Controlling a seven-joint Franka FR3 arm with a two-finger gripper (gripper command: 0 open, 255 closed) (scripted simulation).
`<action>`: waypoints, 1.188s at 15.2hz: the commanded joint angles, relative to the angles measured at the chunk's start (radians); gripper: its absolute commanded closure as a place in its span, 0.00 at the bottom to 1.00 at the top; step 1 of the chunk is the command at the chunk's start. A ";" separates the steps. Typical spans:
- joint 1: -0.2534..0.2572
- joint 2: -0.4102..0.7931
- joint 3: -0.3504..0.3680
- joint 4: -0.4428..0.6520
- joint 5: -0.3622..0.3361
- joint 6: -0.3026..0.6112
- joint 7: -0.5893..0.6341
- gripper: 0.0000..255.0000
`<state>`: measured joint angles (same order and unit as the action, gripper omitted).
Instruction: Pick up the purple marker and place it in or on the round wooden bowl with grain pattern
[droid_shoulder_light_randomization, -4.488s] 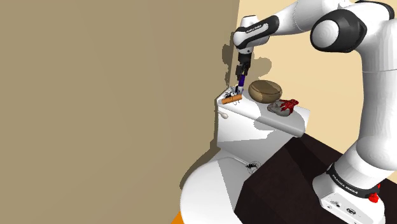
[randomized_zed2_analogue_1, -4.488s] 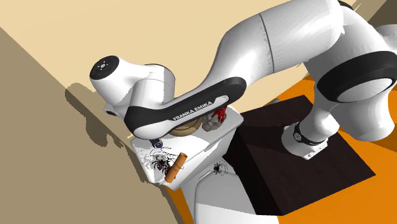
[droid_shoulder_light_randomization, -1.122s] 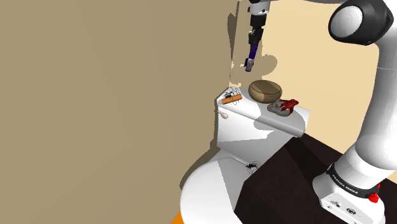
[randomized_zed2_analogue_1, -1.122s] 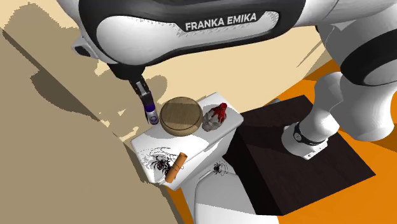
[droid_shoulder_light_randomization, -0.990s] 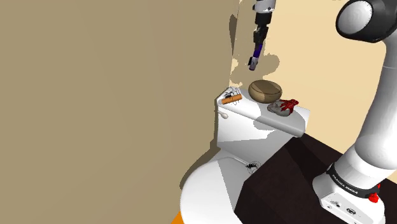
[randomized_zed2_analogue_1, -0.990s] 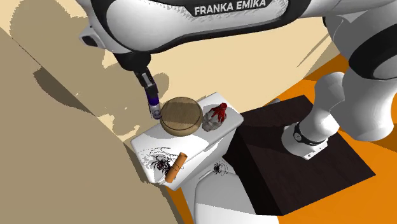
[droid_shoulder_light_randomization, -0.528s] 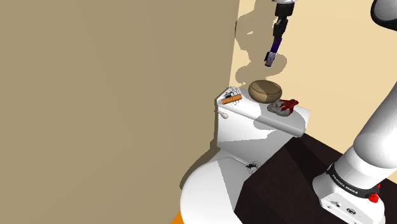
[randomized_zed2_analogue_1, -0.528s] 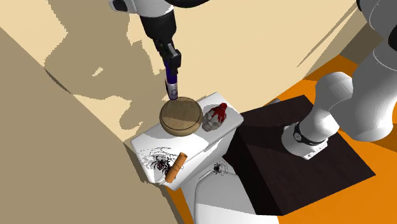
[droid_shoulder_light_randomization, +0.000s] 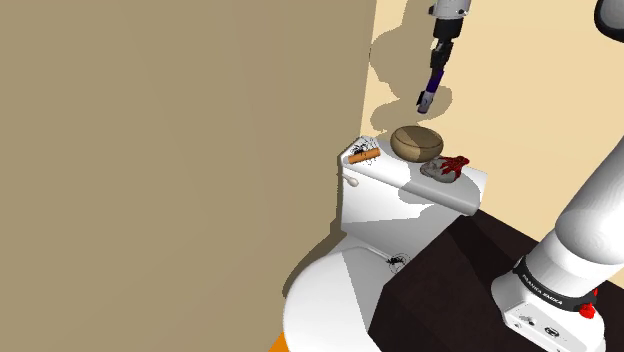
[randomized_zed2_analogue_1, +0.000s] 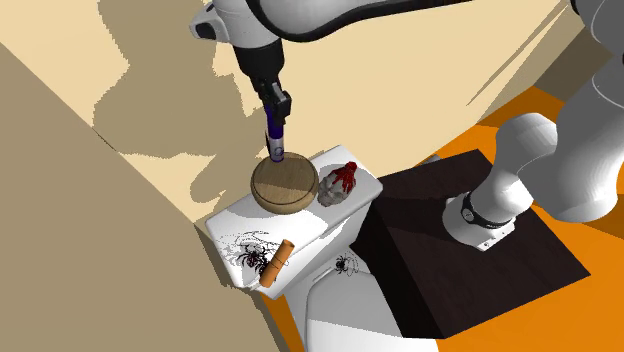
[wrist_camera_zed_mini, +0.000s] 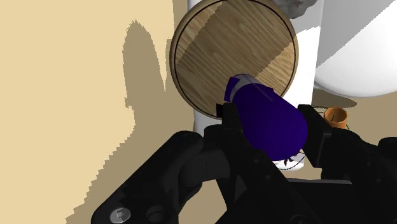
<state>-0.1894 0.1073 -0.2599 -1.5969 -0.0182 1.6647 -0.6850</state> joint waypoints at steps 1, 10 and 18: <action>0.001 -0.001 0.001 -0.031 0.000 0.031 0.002 1.00; 0.002 0.001 0.001 -0.150 0.000 0.151 0.006 1.00; 0.001 0.015 0.002 -0.232 0.003 0.247 0.006 1.00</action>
<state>-0.1886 0.1200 -0.2585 -1.8237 -0.0158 1.9035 -0.6790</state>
